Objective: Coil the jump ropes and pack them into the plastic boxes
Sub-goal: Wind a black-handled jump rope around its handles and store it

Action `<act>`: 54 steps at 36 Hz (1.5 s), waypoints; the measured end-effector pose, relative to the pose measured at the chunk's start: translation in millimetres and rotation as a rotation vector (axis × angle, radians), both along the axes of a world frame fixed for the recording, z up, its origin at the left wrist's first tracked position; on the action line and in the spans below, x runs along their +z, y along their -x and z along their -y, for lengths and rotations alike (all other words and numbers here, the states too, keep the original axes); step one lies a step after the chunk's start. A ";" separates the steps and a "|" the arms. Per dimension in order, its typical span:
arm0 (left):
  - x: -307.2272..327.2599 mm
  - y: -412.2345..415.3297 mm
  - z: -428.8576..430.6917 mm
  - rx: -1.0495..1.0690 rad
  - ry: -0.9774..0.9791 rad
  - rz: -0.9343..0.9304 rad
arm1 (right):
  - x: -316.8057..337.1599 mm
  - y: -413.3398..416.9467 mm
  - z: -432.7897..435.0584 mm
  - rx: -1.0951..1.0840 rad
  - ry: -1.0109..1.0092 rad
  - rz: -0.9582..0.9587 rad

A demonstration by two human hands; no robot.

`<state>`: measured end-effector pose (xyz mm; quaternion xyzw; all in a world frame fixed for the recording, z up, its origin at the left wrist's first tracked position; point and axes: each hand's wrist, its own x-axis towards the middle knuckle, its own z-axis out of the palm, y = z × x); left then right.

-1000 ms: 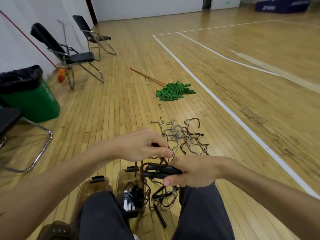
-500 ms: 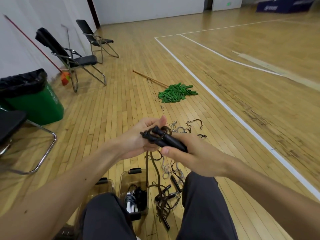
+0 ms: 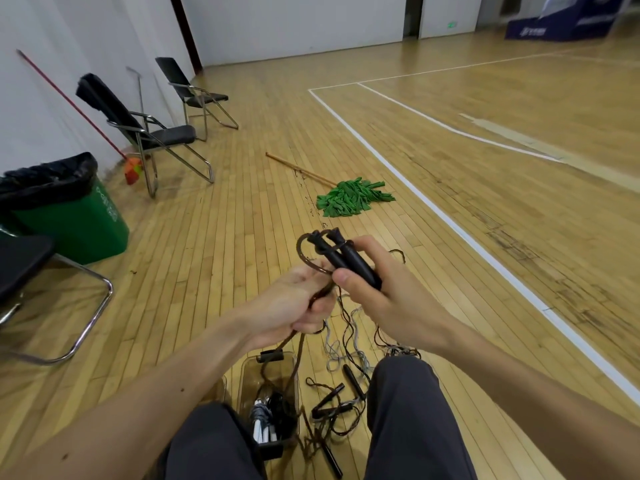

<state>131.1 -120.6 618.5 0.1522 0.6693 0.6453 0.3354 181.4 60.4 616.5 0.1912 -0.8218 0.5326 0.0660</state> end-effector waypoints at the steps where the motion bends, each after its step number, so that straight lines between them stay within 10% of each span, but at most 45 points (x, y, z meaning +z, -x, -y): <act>1: -0.2 -0.4 -0.6 0.001 0.022 -0.011 | -0.3 1.4 -0.5 -0.016 -0.001 -0.002; 10: -2.7 -8.9 10.0 -0.036 0.307 -0.218 | -4.6 21.3 -23.8 -0.214 -0.050 0.013; 19: 11.5 -15.9 16.9 -0.290 1.054 -1.087 | -27.9 29.9 -32.8 -0.208 -0.466 0.204; 28: 47.2 -2.2 11.8 -0.461 0.987 -1.478 | -18.6 13.4 -8.9 0.180 -0.757 0.277; 42: 61.8 11.7 17.9 -0.159 0.312 -0.764 | 19.1 -4.7 -10.1 0.261 -0.251 -0.001; 54: 58.1 14.0 9.3 0.025 0.262 -0.628 | 29.0 3.4 -4.4 0.016 -0.121 -0.114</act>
